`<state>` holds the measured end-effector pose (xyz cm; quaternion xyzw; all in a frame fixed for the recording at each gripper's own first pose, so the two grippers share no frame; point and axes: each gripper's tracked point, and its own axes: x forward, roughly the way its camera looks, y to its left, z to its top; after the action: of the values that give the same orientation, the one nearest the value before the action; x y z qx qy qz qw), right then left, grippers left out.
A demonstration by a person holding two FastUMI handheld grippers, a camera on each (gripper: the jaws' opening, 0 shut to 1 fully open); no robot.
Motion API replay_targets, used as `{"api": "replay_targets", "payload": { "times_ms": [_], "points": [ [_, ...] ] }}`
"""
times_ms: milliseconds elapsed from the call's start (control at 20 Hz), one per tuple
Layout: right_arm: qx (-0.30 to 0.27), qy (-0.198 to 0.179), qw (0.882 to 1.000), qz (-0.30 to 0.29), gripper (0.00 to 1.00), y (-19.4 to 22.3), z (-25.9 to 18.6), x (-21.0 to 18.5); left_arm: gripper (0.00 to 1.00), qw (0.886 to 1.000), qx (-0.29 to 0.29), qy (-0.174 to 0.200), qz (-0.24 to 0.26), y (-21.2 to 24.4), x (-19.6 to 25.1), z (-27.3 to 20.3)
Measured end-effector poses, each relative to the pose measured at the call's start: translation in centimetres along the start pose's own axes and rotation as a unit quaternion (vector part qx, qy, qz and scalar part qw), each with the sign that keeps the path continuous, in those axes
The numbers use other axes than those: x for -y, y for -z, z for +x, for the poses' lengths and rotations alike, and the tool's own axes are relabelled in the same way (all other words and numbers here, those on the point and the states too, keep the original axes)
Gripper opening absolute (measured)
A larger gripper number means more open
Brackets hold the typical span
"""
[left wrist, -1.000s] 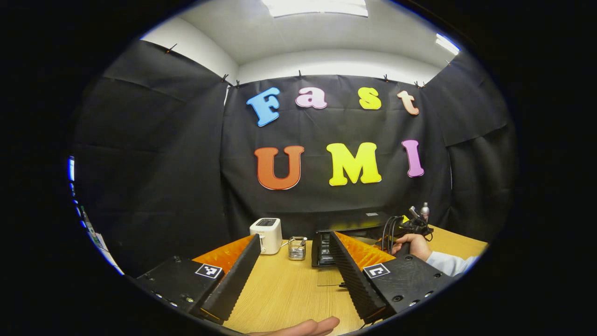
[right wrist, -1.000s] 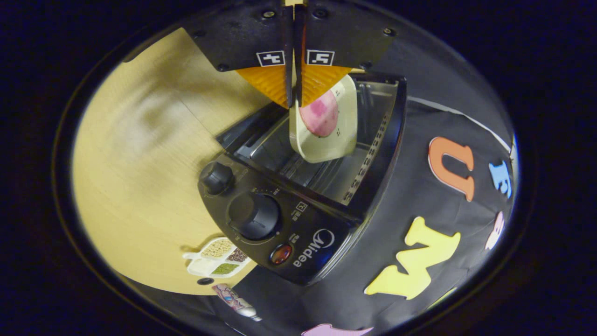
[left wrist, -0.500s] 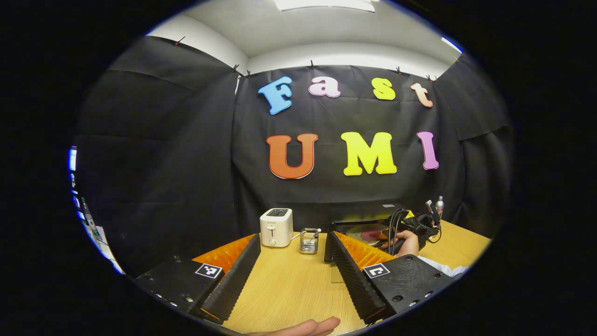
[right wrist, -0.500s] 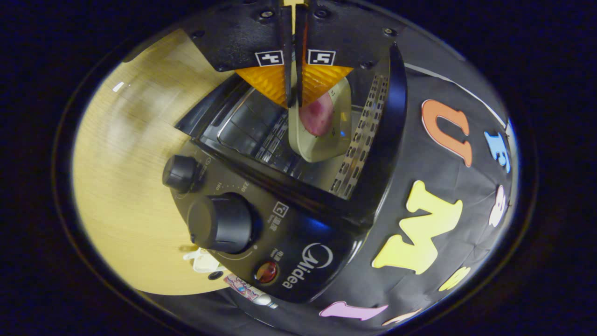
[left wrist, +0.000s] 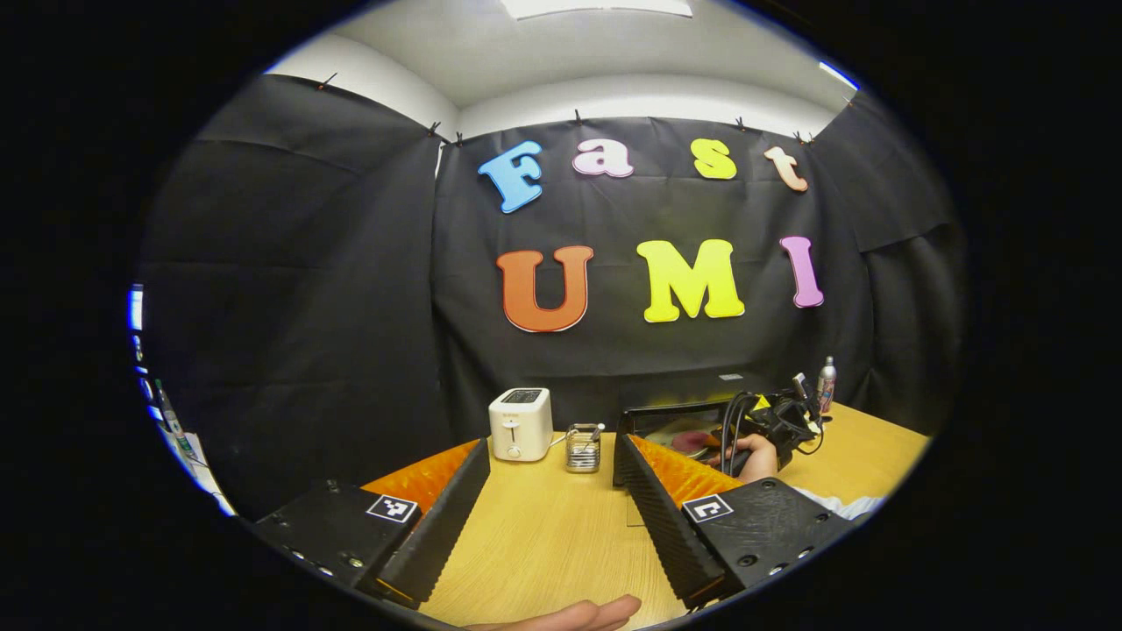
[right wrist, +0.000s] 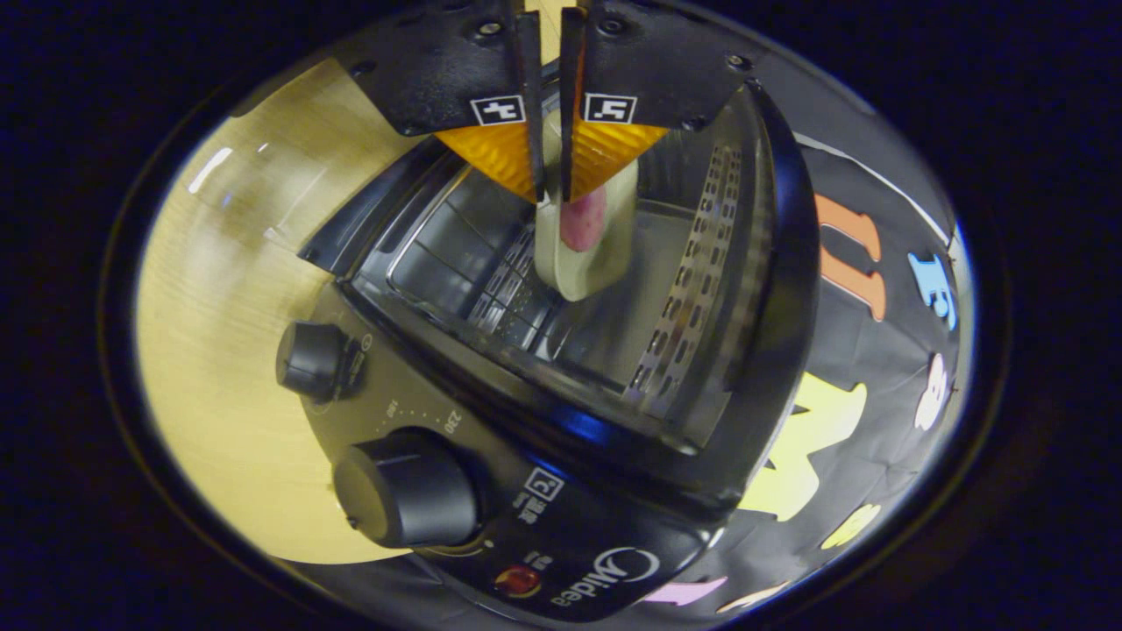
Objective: Open the electric oven with the left hand, put the food in, and close the electric oven.
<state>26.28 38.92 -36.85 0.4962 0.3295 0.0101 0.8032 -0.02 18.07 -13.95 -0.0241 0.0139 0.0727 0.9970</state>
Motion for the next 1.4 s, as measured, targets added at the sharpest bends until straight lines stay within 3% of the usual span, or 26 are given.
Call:
{"api": "replay_targets", "payload": {
  "times_ms": [50, 100, 150, 400, 450, 500, 750, 900, 1000, 1300, 1400],
  "points": [
    [0.006, -0.002, 1.0, -0.008, 0.05, -0.2, -0.4, 0.2, 0.94, 1.0, 0.0, 0.0, 0.0, 0.0, 0.1, 0.0],
    [0.013, -0.013, 1.0, -0.016, 0.17, -0.4, -0.7, -0.1, 0.94, 1.0, 0.0, 0.002, -0.002, -0.1, 0.2, -0.3],
    [0.019, -0.021, 0.999, -0.028, 0.11, -0.5, -1.1, -0.4, 0.94, 1.0, -0.001, 0.002, -0.007, -0.3, 0.3, -0.5],
    [0.032, -0.03, 0.997, -0.066, 0.3, -0.7, -4.5, 0.2, 0.94, 1.0, -0.007, 0.001, -0.025, -0.9, 0.7, -1.7],
    [0.035, -0.04, 0.996, -0.067, 0.41, -0.9, -5.3, 0.1, 0.94, 1.0, -0.007, -0.001, -0.024, -1.2, 0.8, -2.1],
    [0.039, -0.046, 0.995, -0.077, 0.39, -0.7, -6.2, 0.0, 0.94, 1.0, -0.007, -0.001, -0.024, -1.5, 1.0, -2.4],
    [0.034, -0.055, 0.987, -0.147, 0.63, 0.2, -10.4, 0.9, 0.94, 1.0, -0.006, 0.001, -0.018, -2.5, 1.5, -4.3],
    [0.038, -0.076, 0.976, -0.201, 0.87, 0.3, -13.3, 0.2, 0.94, 1.0, -0.015, 0.0, -0.022, -2.2, 1.6, -4.6],
    [0.053, -0.091, 0.966, -0.237, 0.93, -0.3, -15.6, -0.2, 0.94, 0.999, -0.025, -0.003, -0.025, -1.6, 1.5, -4.6],
    [0.099, -0.092, 0.931, -0.338, 0.94, -3.8, -25.1, -1.6, 0.94, 0.998, -0.059, 0.004, -0.007, 0.7, 3.6, -3.5],
    [0.126, -0.086, 0.91, -0.386, 0.94, -5.5, -28.5, -2.5, 0.94, 0.997, -0.077, 0.019, -0.016, 1.9, 5.1, -3.0]
  ]
}}
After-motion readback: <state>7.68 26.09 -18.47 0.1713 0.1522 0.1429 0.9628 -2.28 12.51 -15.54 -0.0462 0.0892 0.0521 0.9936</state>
